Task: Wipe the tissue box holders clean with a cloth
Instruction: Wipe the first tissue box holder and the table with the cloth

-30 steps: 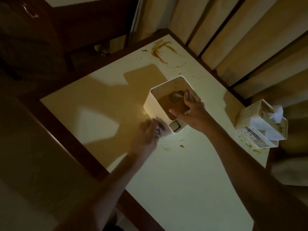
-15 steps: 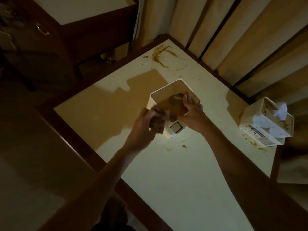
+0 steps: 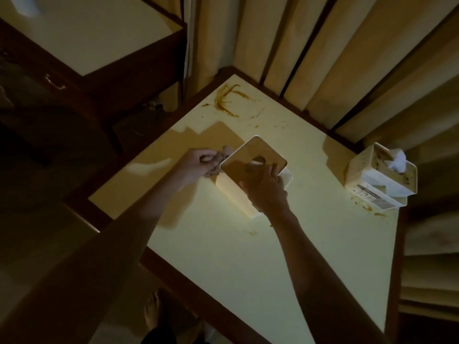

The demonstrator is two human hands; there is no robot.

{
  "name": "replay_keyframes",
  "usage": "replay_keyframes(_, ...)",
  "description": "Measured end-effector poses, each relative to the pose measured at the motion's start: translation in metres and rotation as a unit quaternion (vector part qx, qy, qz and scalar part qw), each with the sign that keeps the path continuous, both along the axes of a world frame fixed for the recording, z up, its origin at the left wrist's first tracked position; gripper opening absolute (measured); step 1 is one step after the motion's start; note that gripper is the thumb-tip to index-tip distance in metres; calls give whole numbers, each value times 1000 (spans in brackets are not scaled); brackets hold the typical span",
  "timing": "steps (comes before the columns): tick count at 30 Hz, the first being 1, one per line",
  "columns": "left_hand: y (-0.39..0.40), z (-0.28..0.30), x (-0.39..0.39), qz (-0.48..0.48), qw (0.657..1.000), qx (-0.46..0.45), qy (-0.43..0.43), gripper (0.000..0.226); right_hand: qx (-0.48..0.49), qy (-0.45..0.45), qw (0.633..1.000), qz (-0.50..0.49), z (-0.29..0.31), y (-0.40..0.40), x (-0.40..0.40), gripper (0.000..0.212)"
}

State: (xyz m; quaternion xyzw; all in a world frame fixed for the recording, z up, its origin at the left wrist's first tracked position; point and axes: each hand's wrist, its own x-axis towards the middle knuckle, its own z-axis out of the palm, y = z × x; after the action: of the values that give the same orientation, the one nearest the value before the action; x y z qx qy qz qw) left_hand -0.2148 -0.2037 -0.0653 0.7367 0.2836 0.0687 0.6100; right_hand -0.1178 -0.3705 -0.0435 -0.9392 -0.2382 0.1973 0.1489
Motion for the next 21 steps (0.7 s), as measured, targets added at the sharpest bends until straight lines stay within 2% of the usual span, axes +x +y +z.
replay_keyframes(3, -8, -2, -5, -63, 997, 41, 34, 33, -10, -15, 1000, 18, 8, -8, 9, 71)
replay_keyframes(5, -26, -6, -8, -84, 995, 43, 19, 27, -40, -29, 998, 26, 17, -15, 21, 61)
replay_keyframes(9, -72, -13, -10, -83, 994, -72, -30, 18, -93, -44, 994, 32, 29, -22, 41, 56)
replay_keyframes(13, -98, -14, -10, -37, 994, -85, -49, 21, -67, -3, 998, 10, 28, -24, 46, 71)
replay_keyframes(16, -89, -20, -15, 50, 986, -136, -82, 15, -69, 9, 997, 38, 26, -31, 46, 79)
replay_keyframes(17, -81, -23, -17, 84, 983, -135, -89, 11, -64, 15, 997, 40, 23, -33, 46, 81)
replay_keyframes(21, -40, -42, -10, 137, 984, -85, -82, 25, -36, 17, 998, 48, 9, -36, 47, 110)
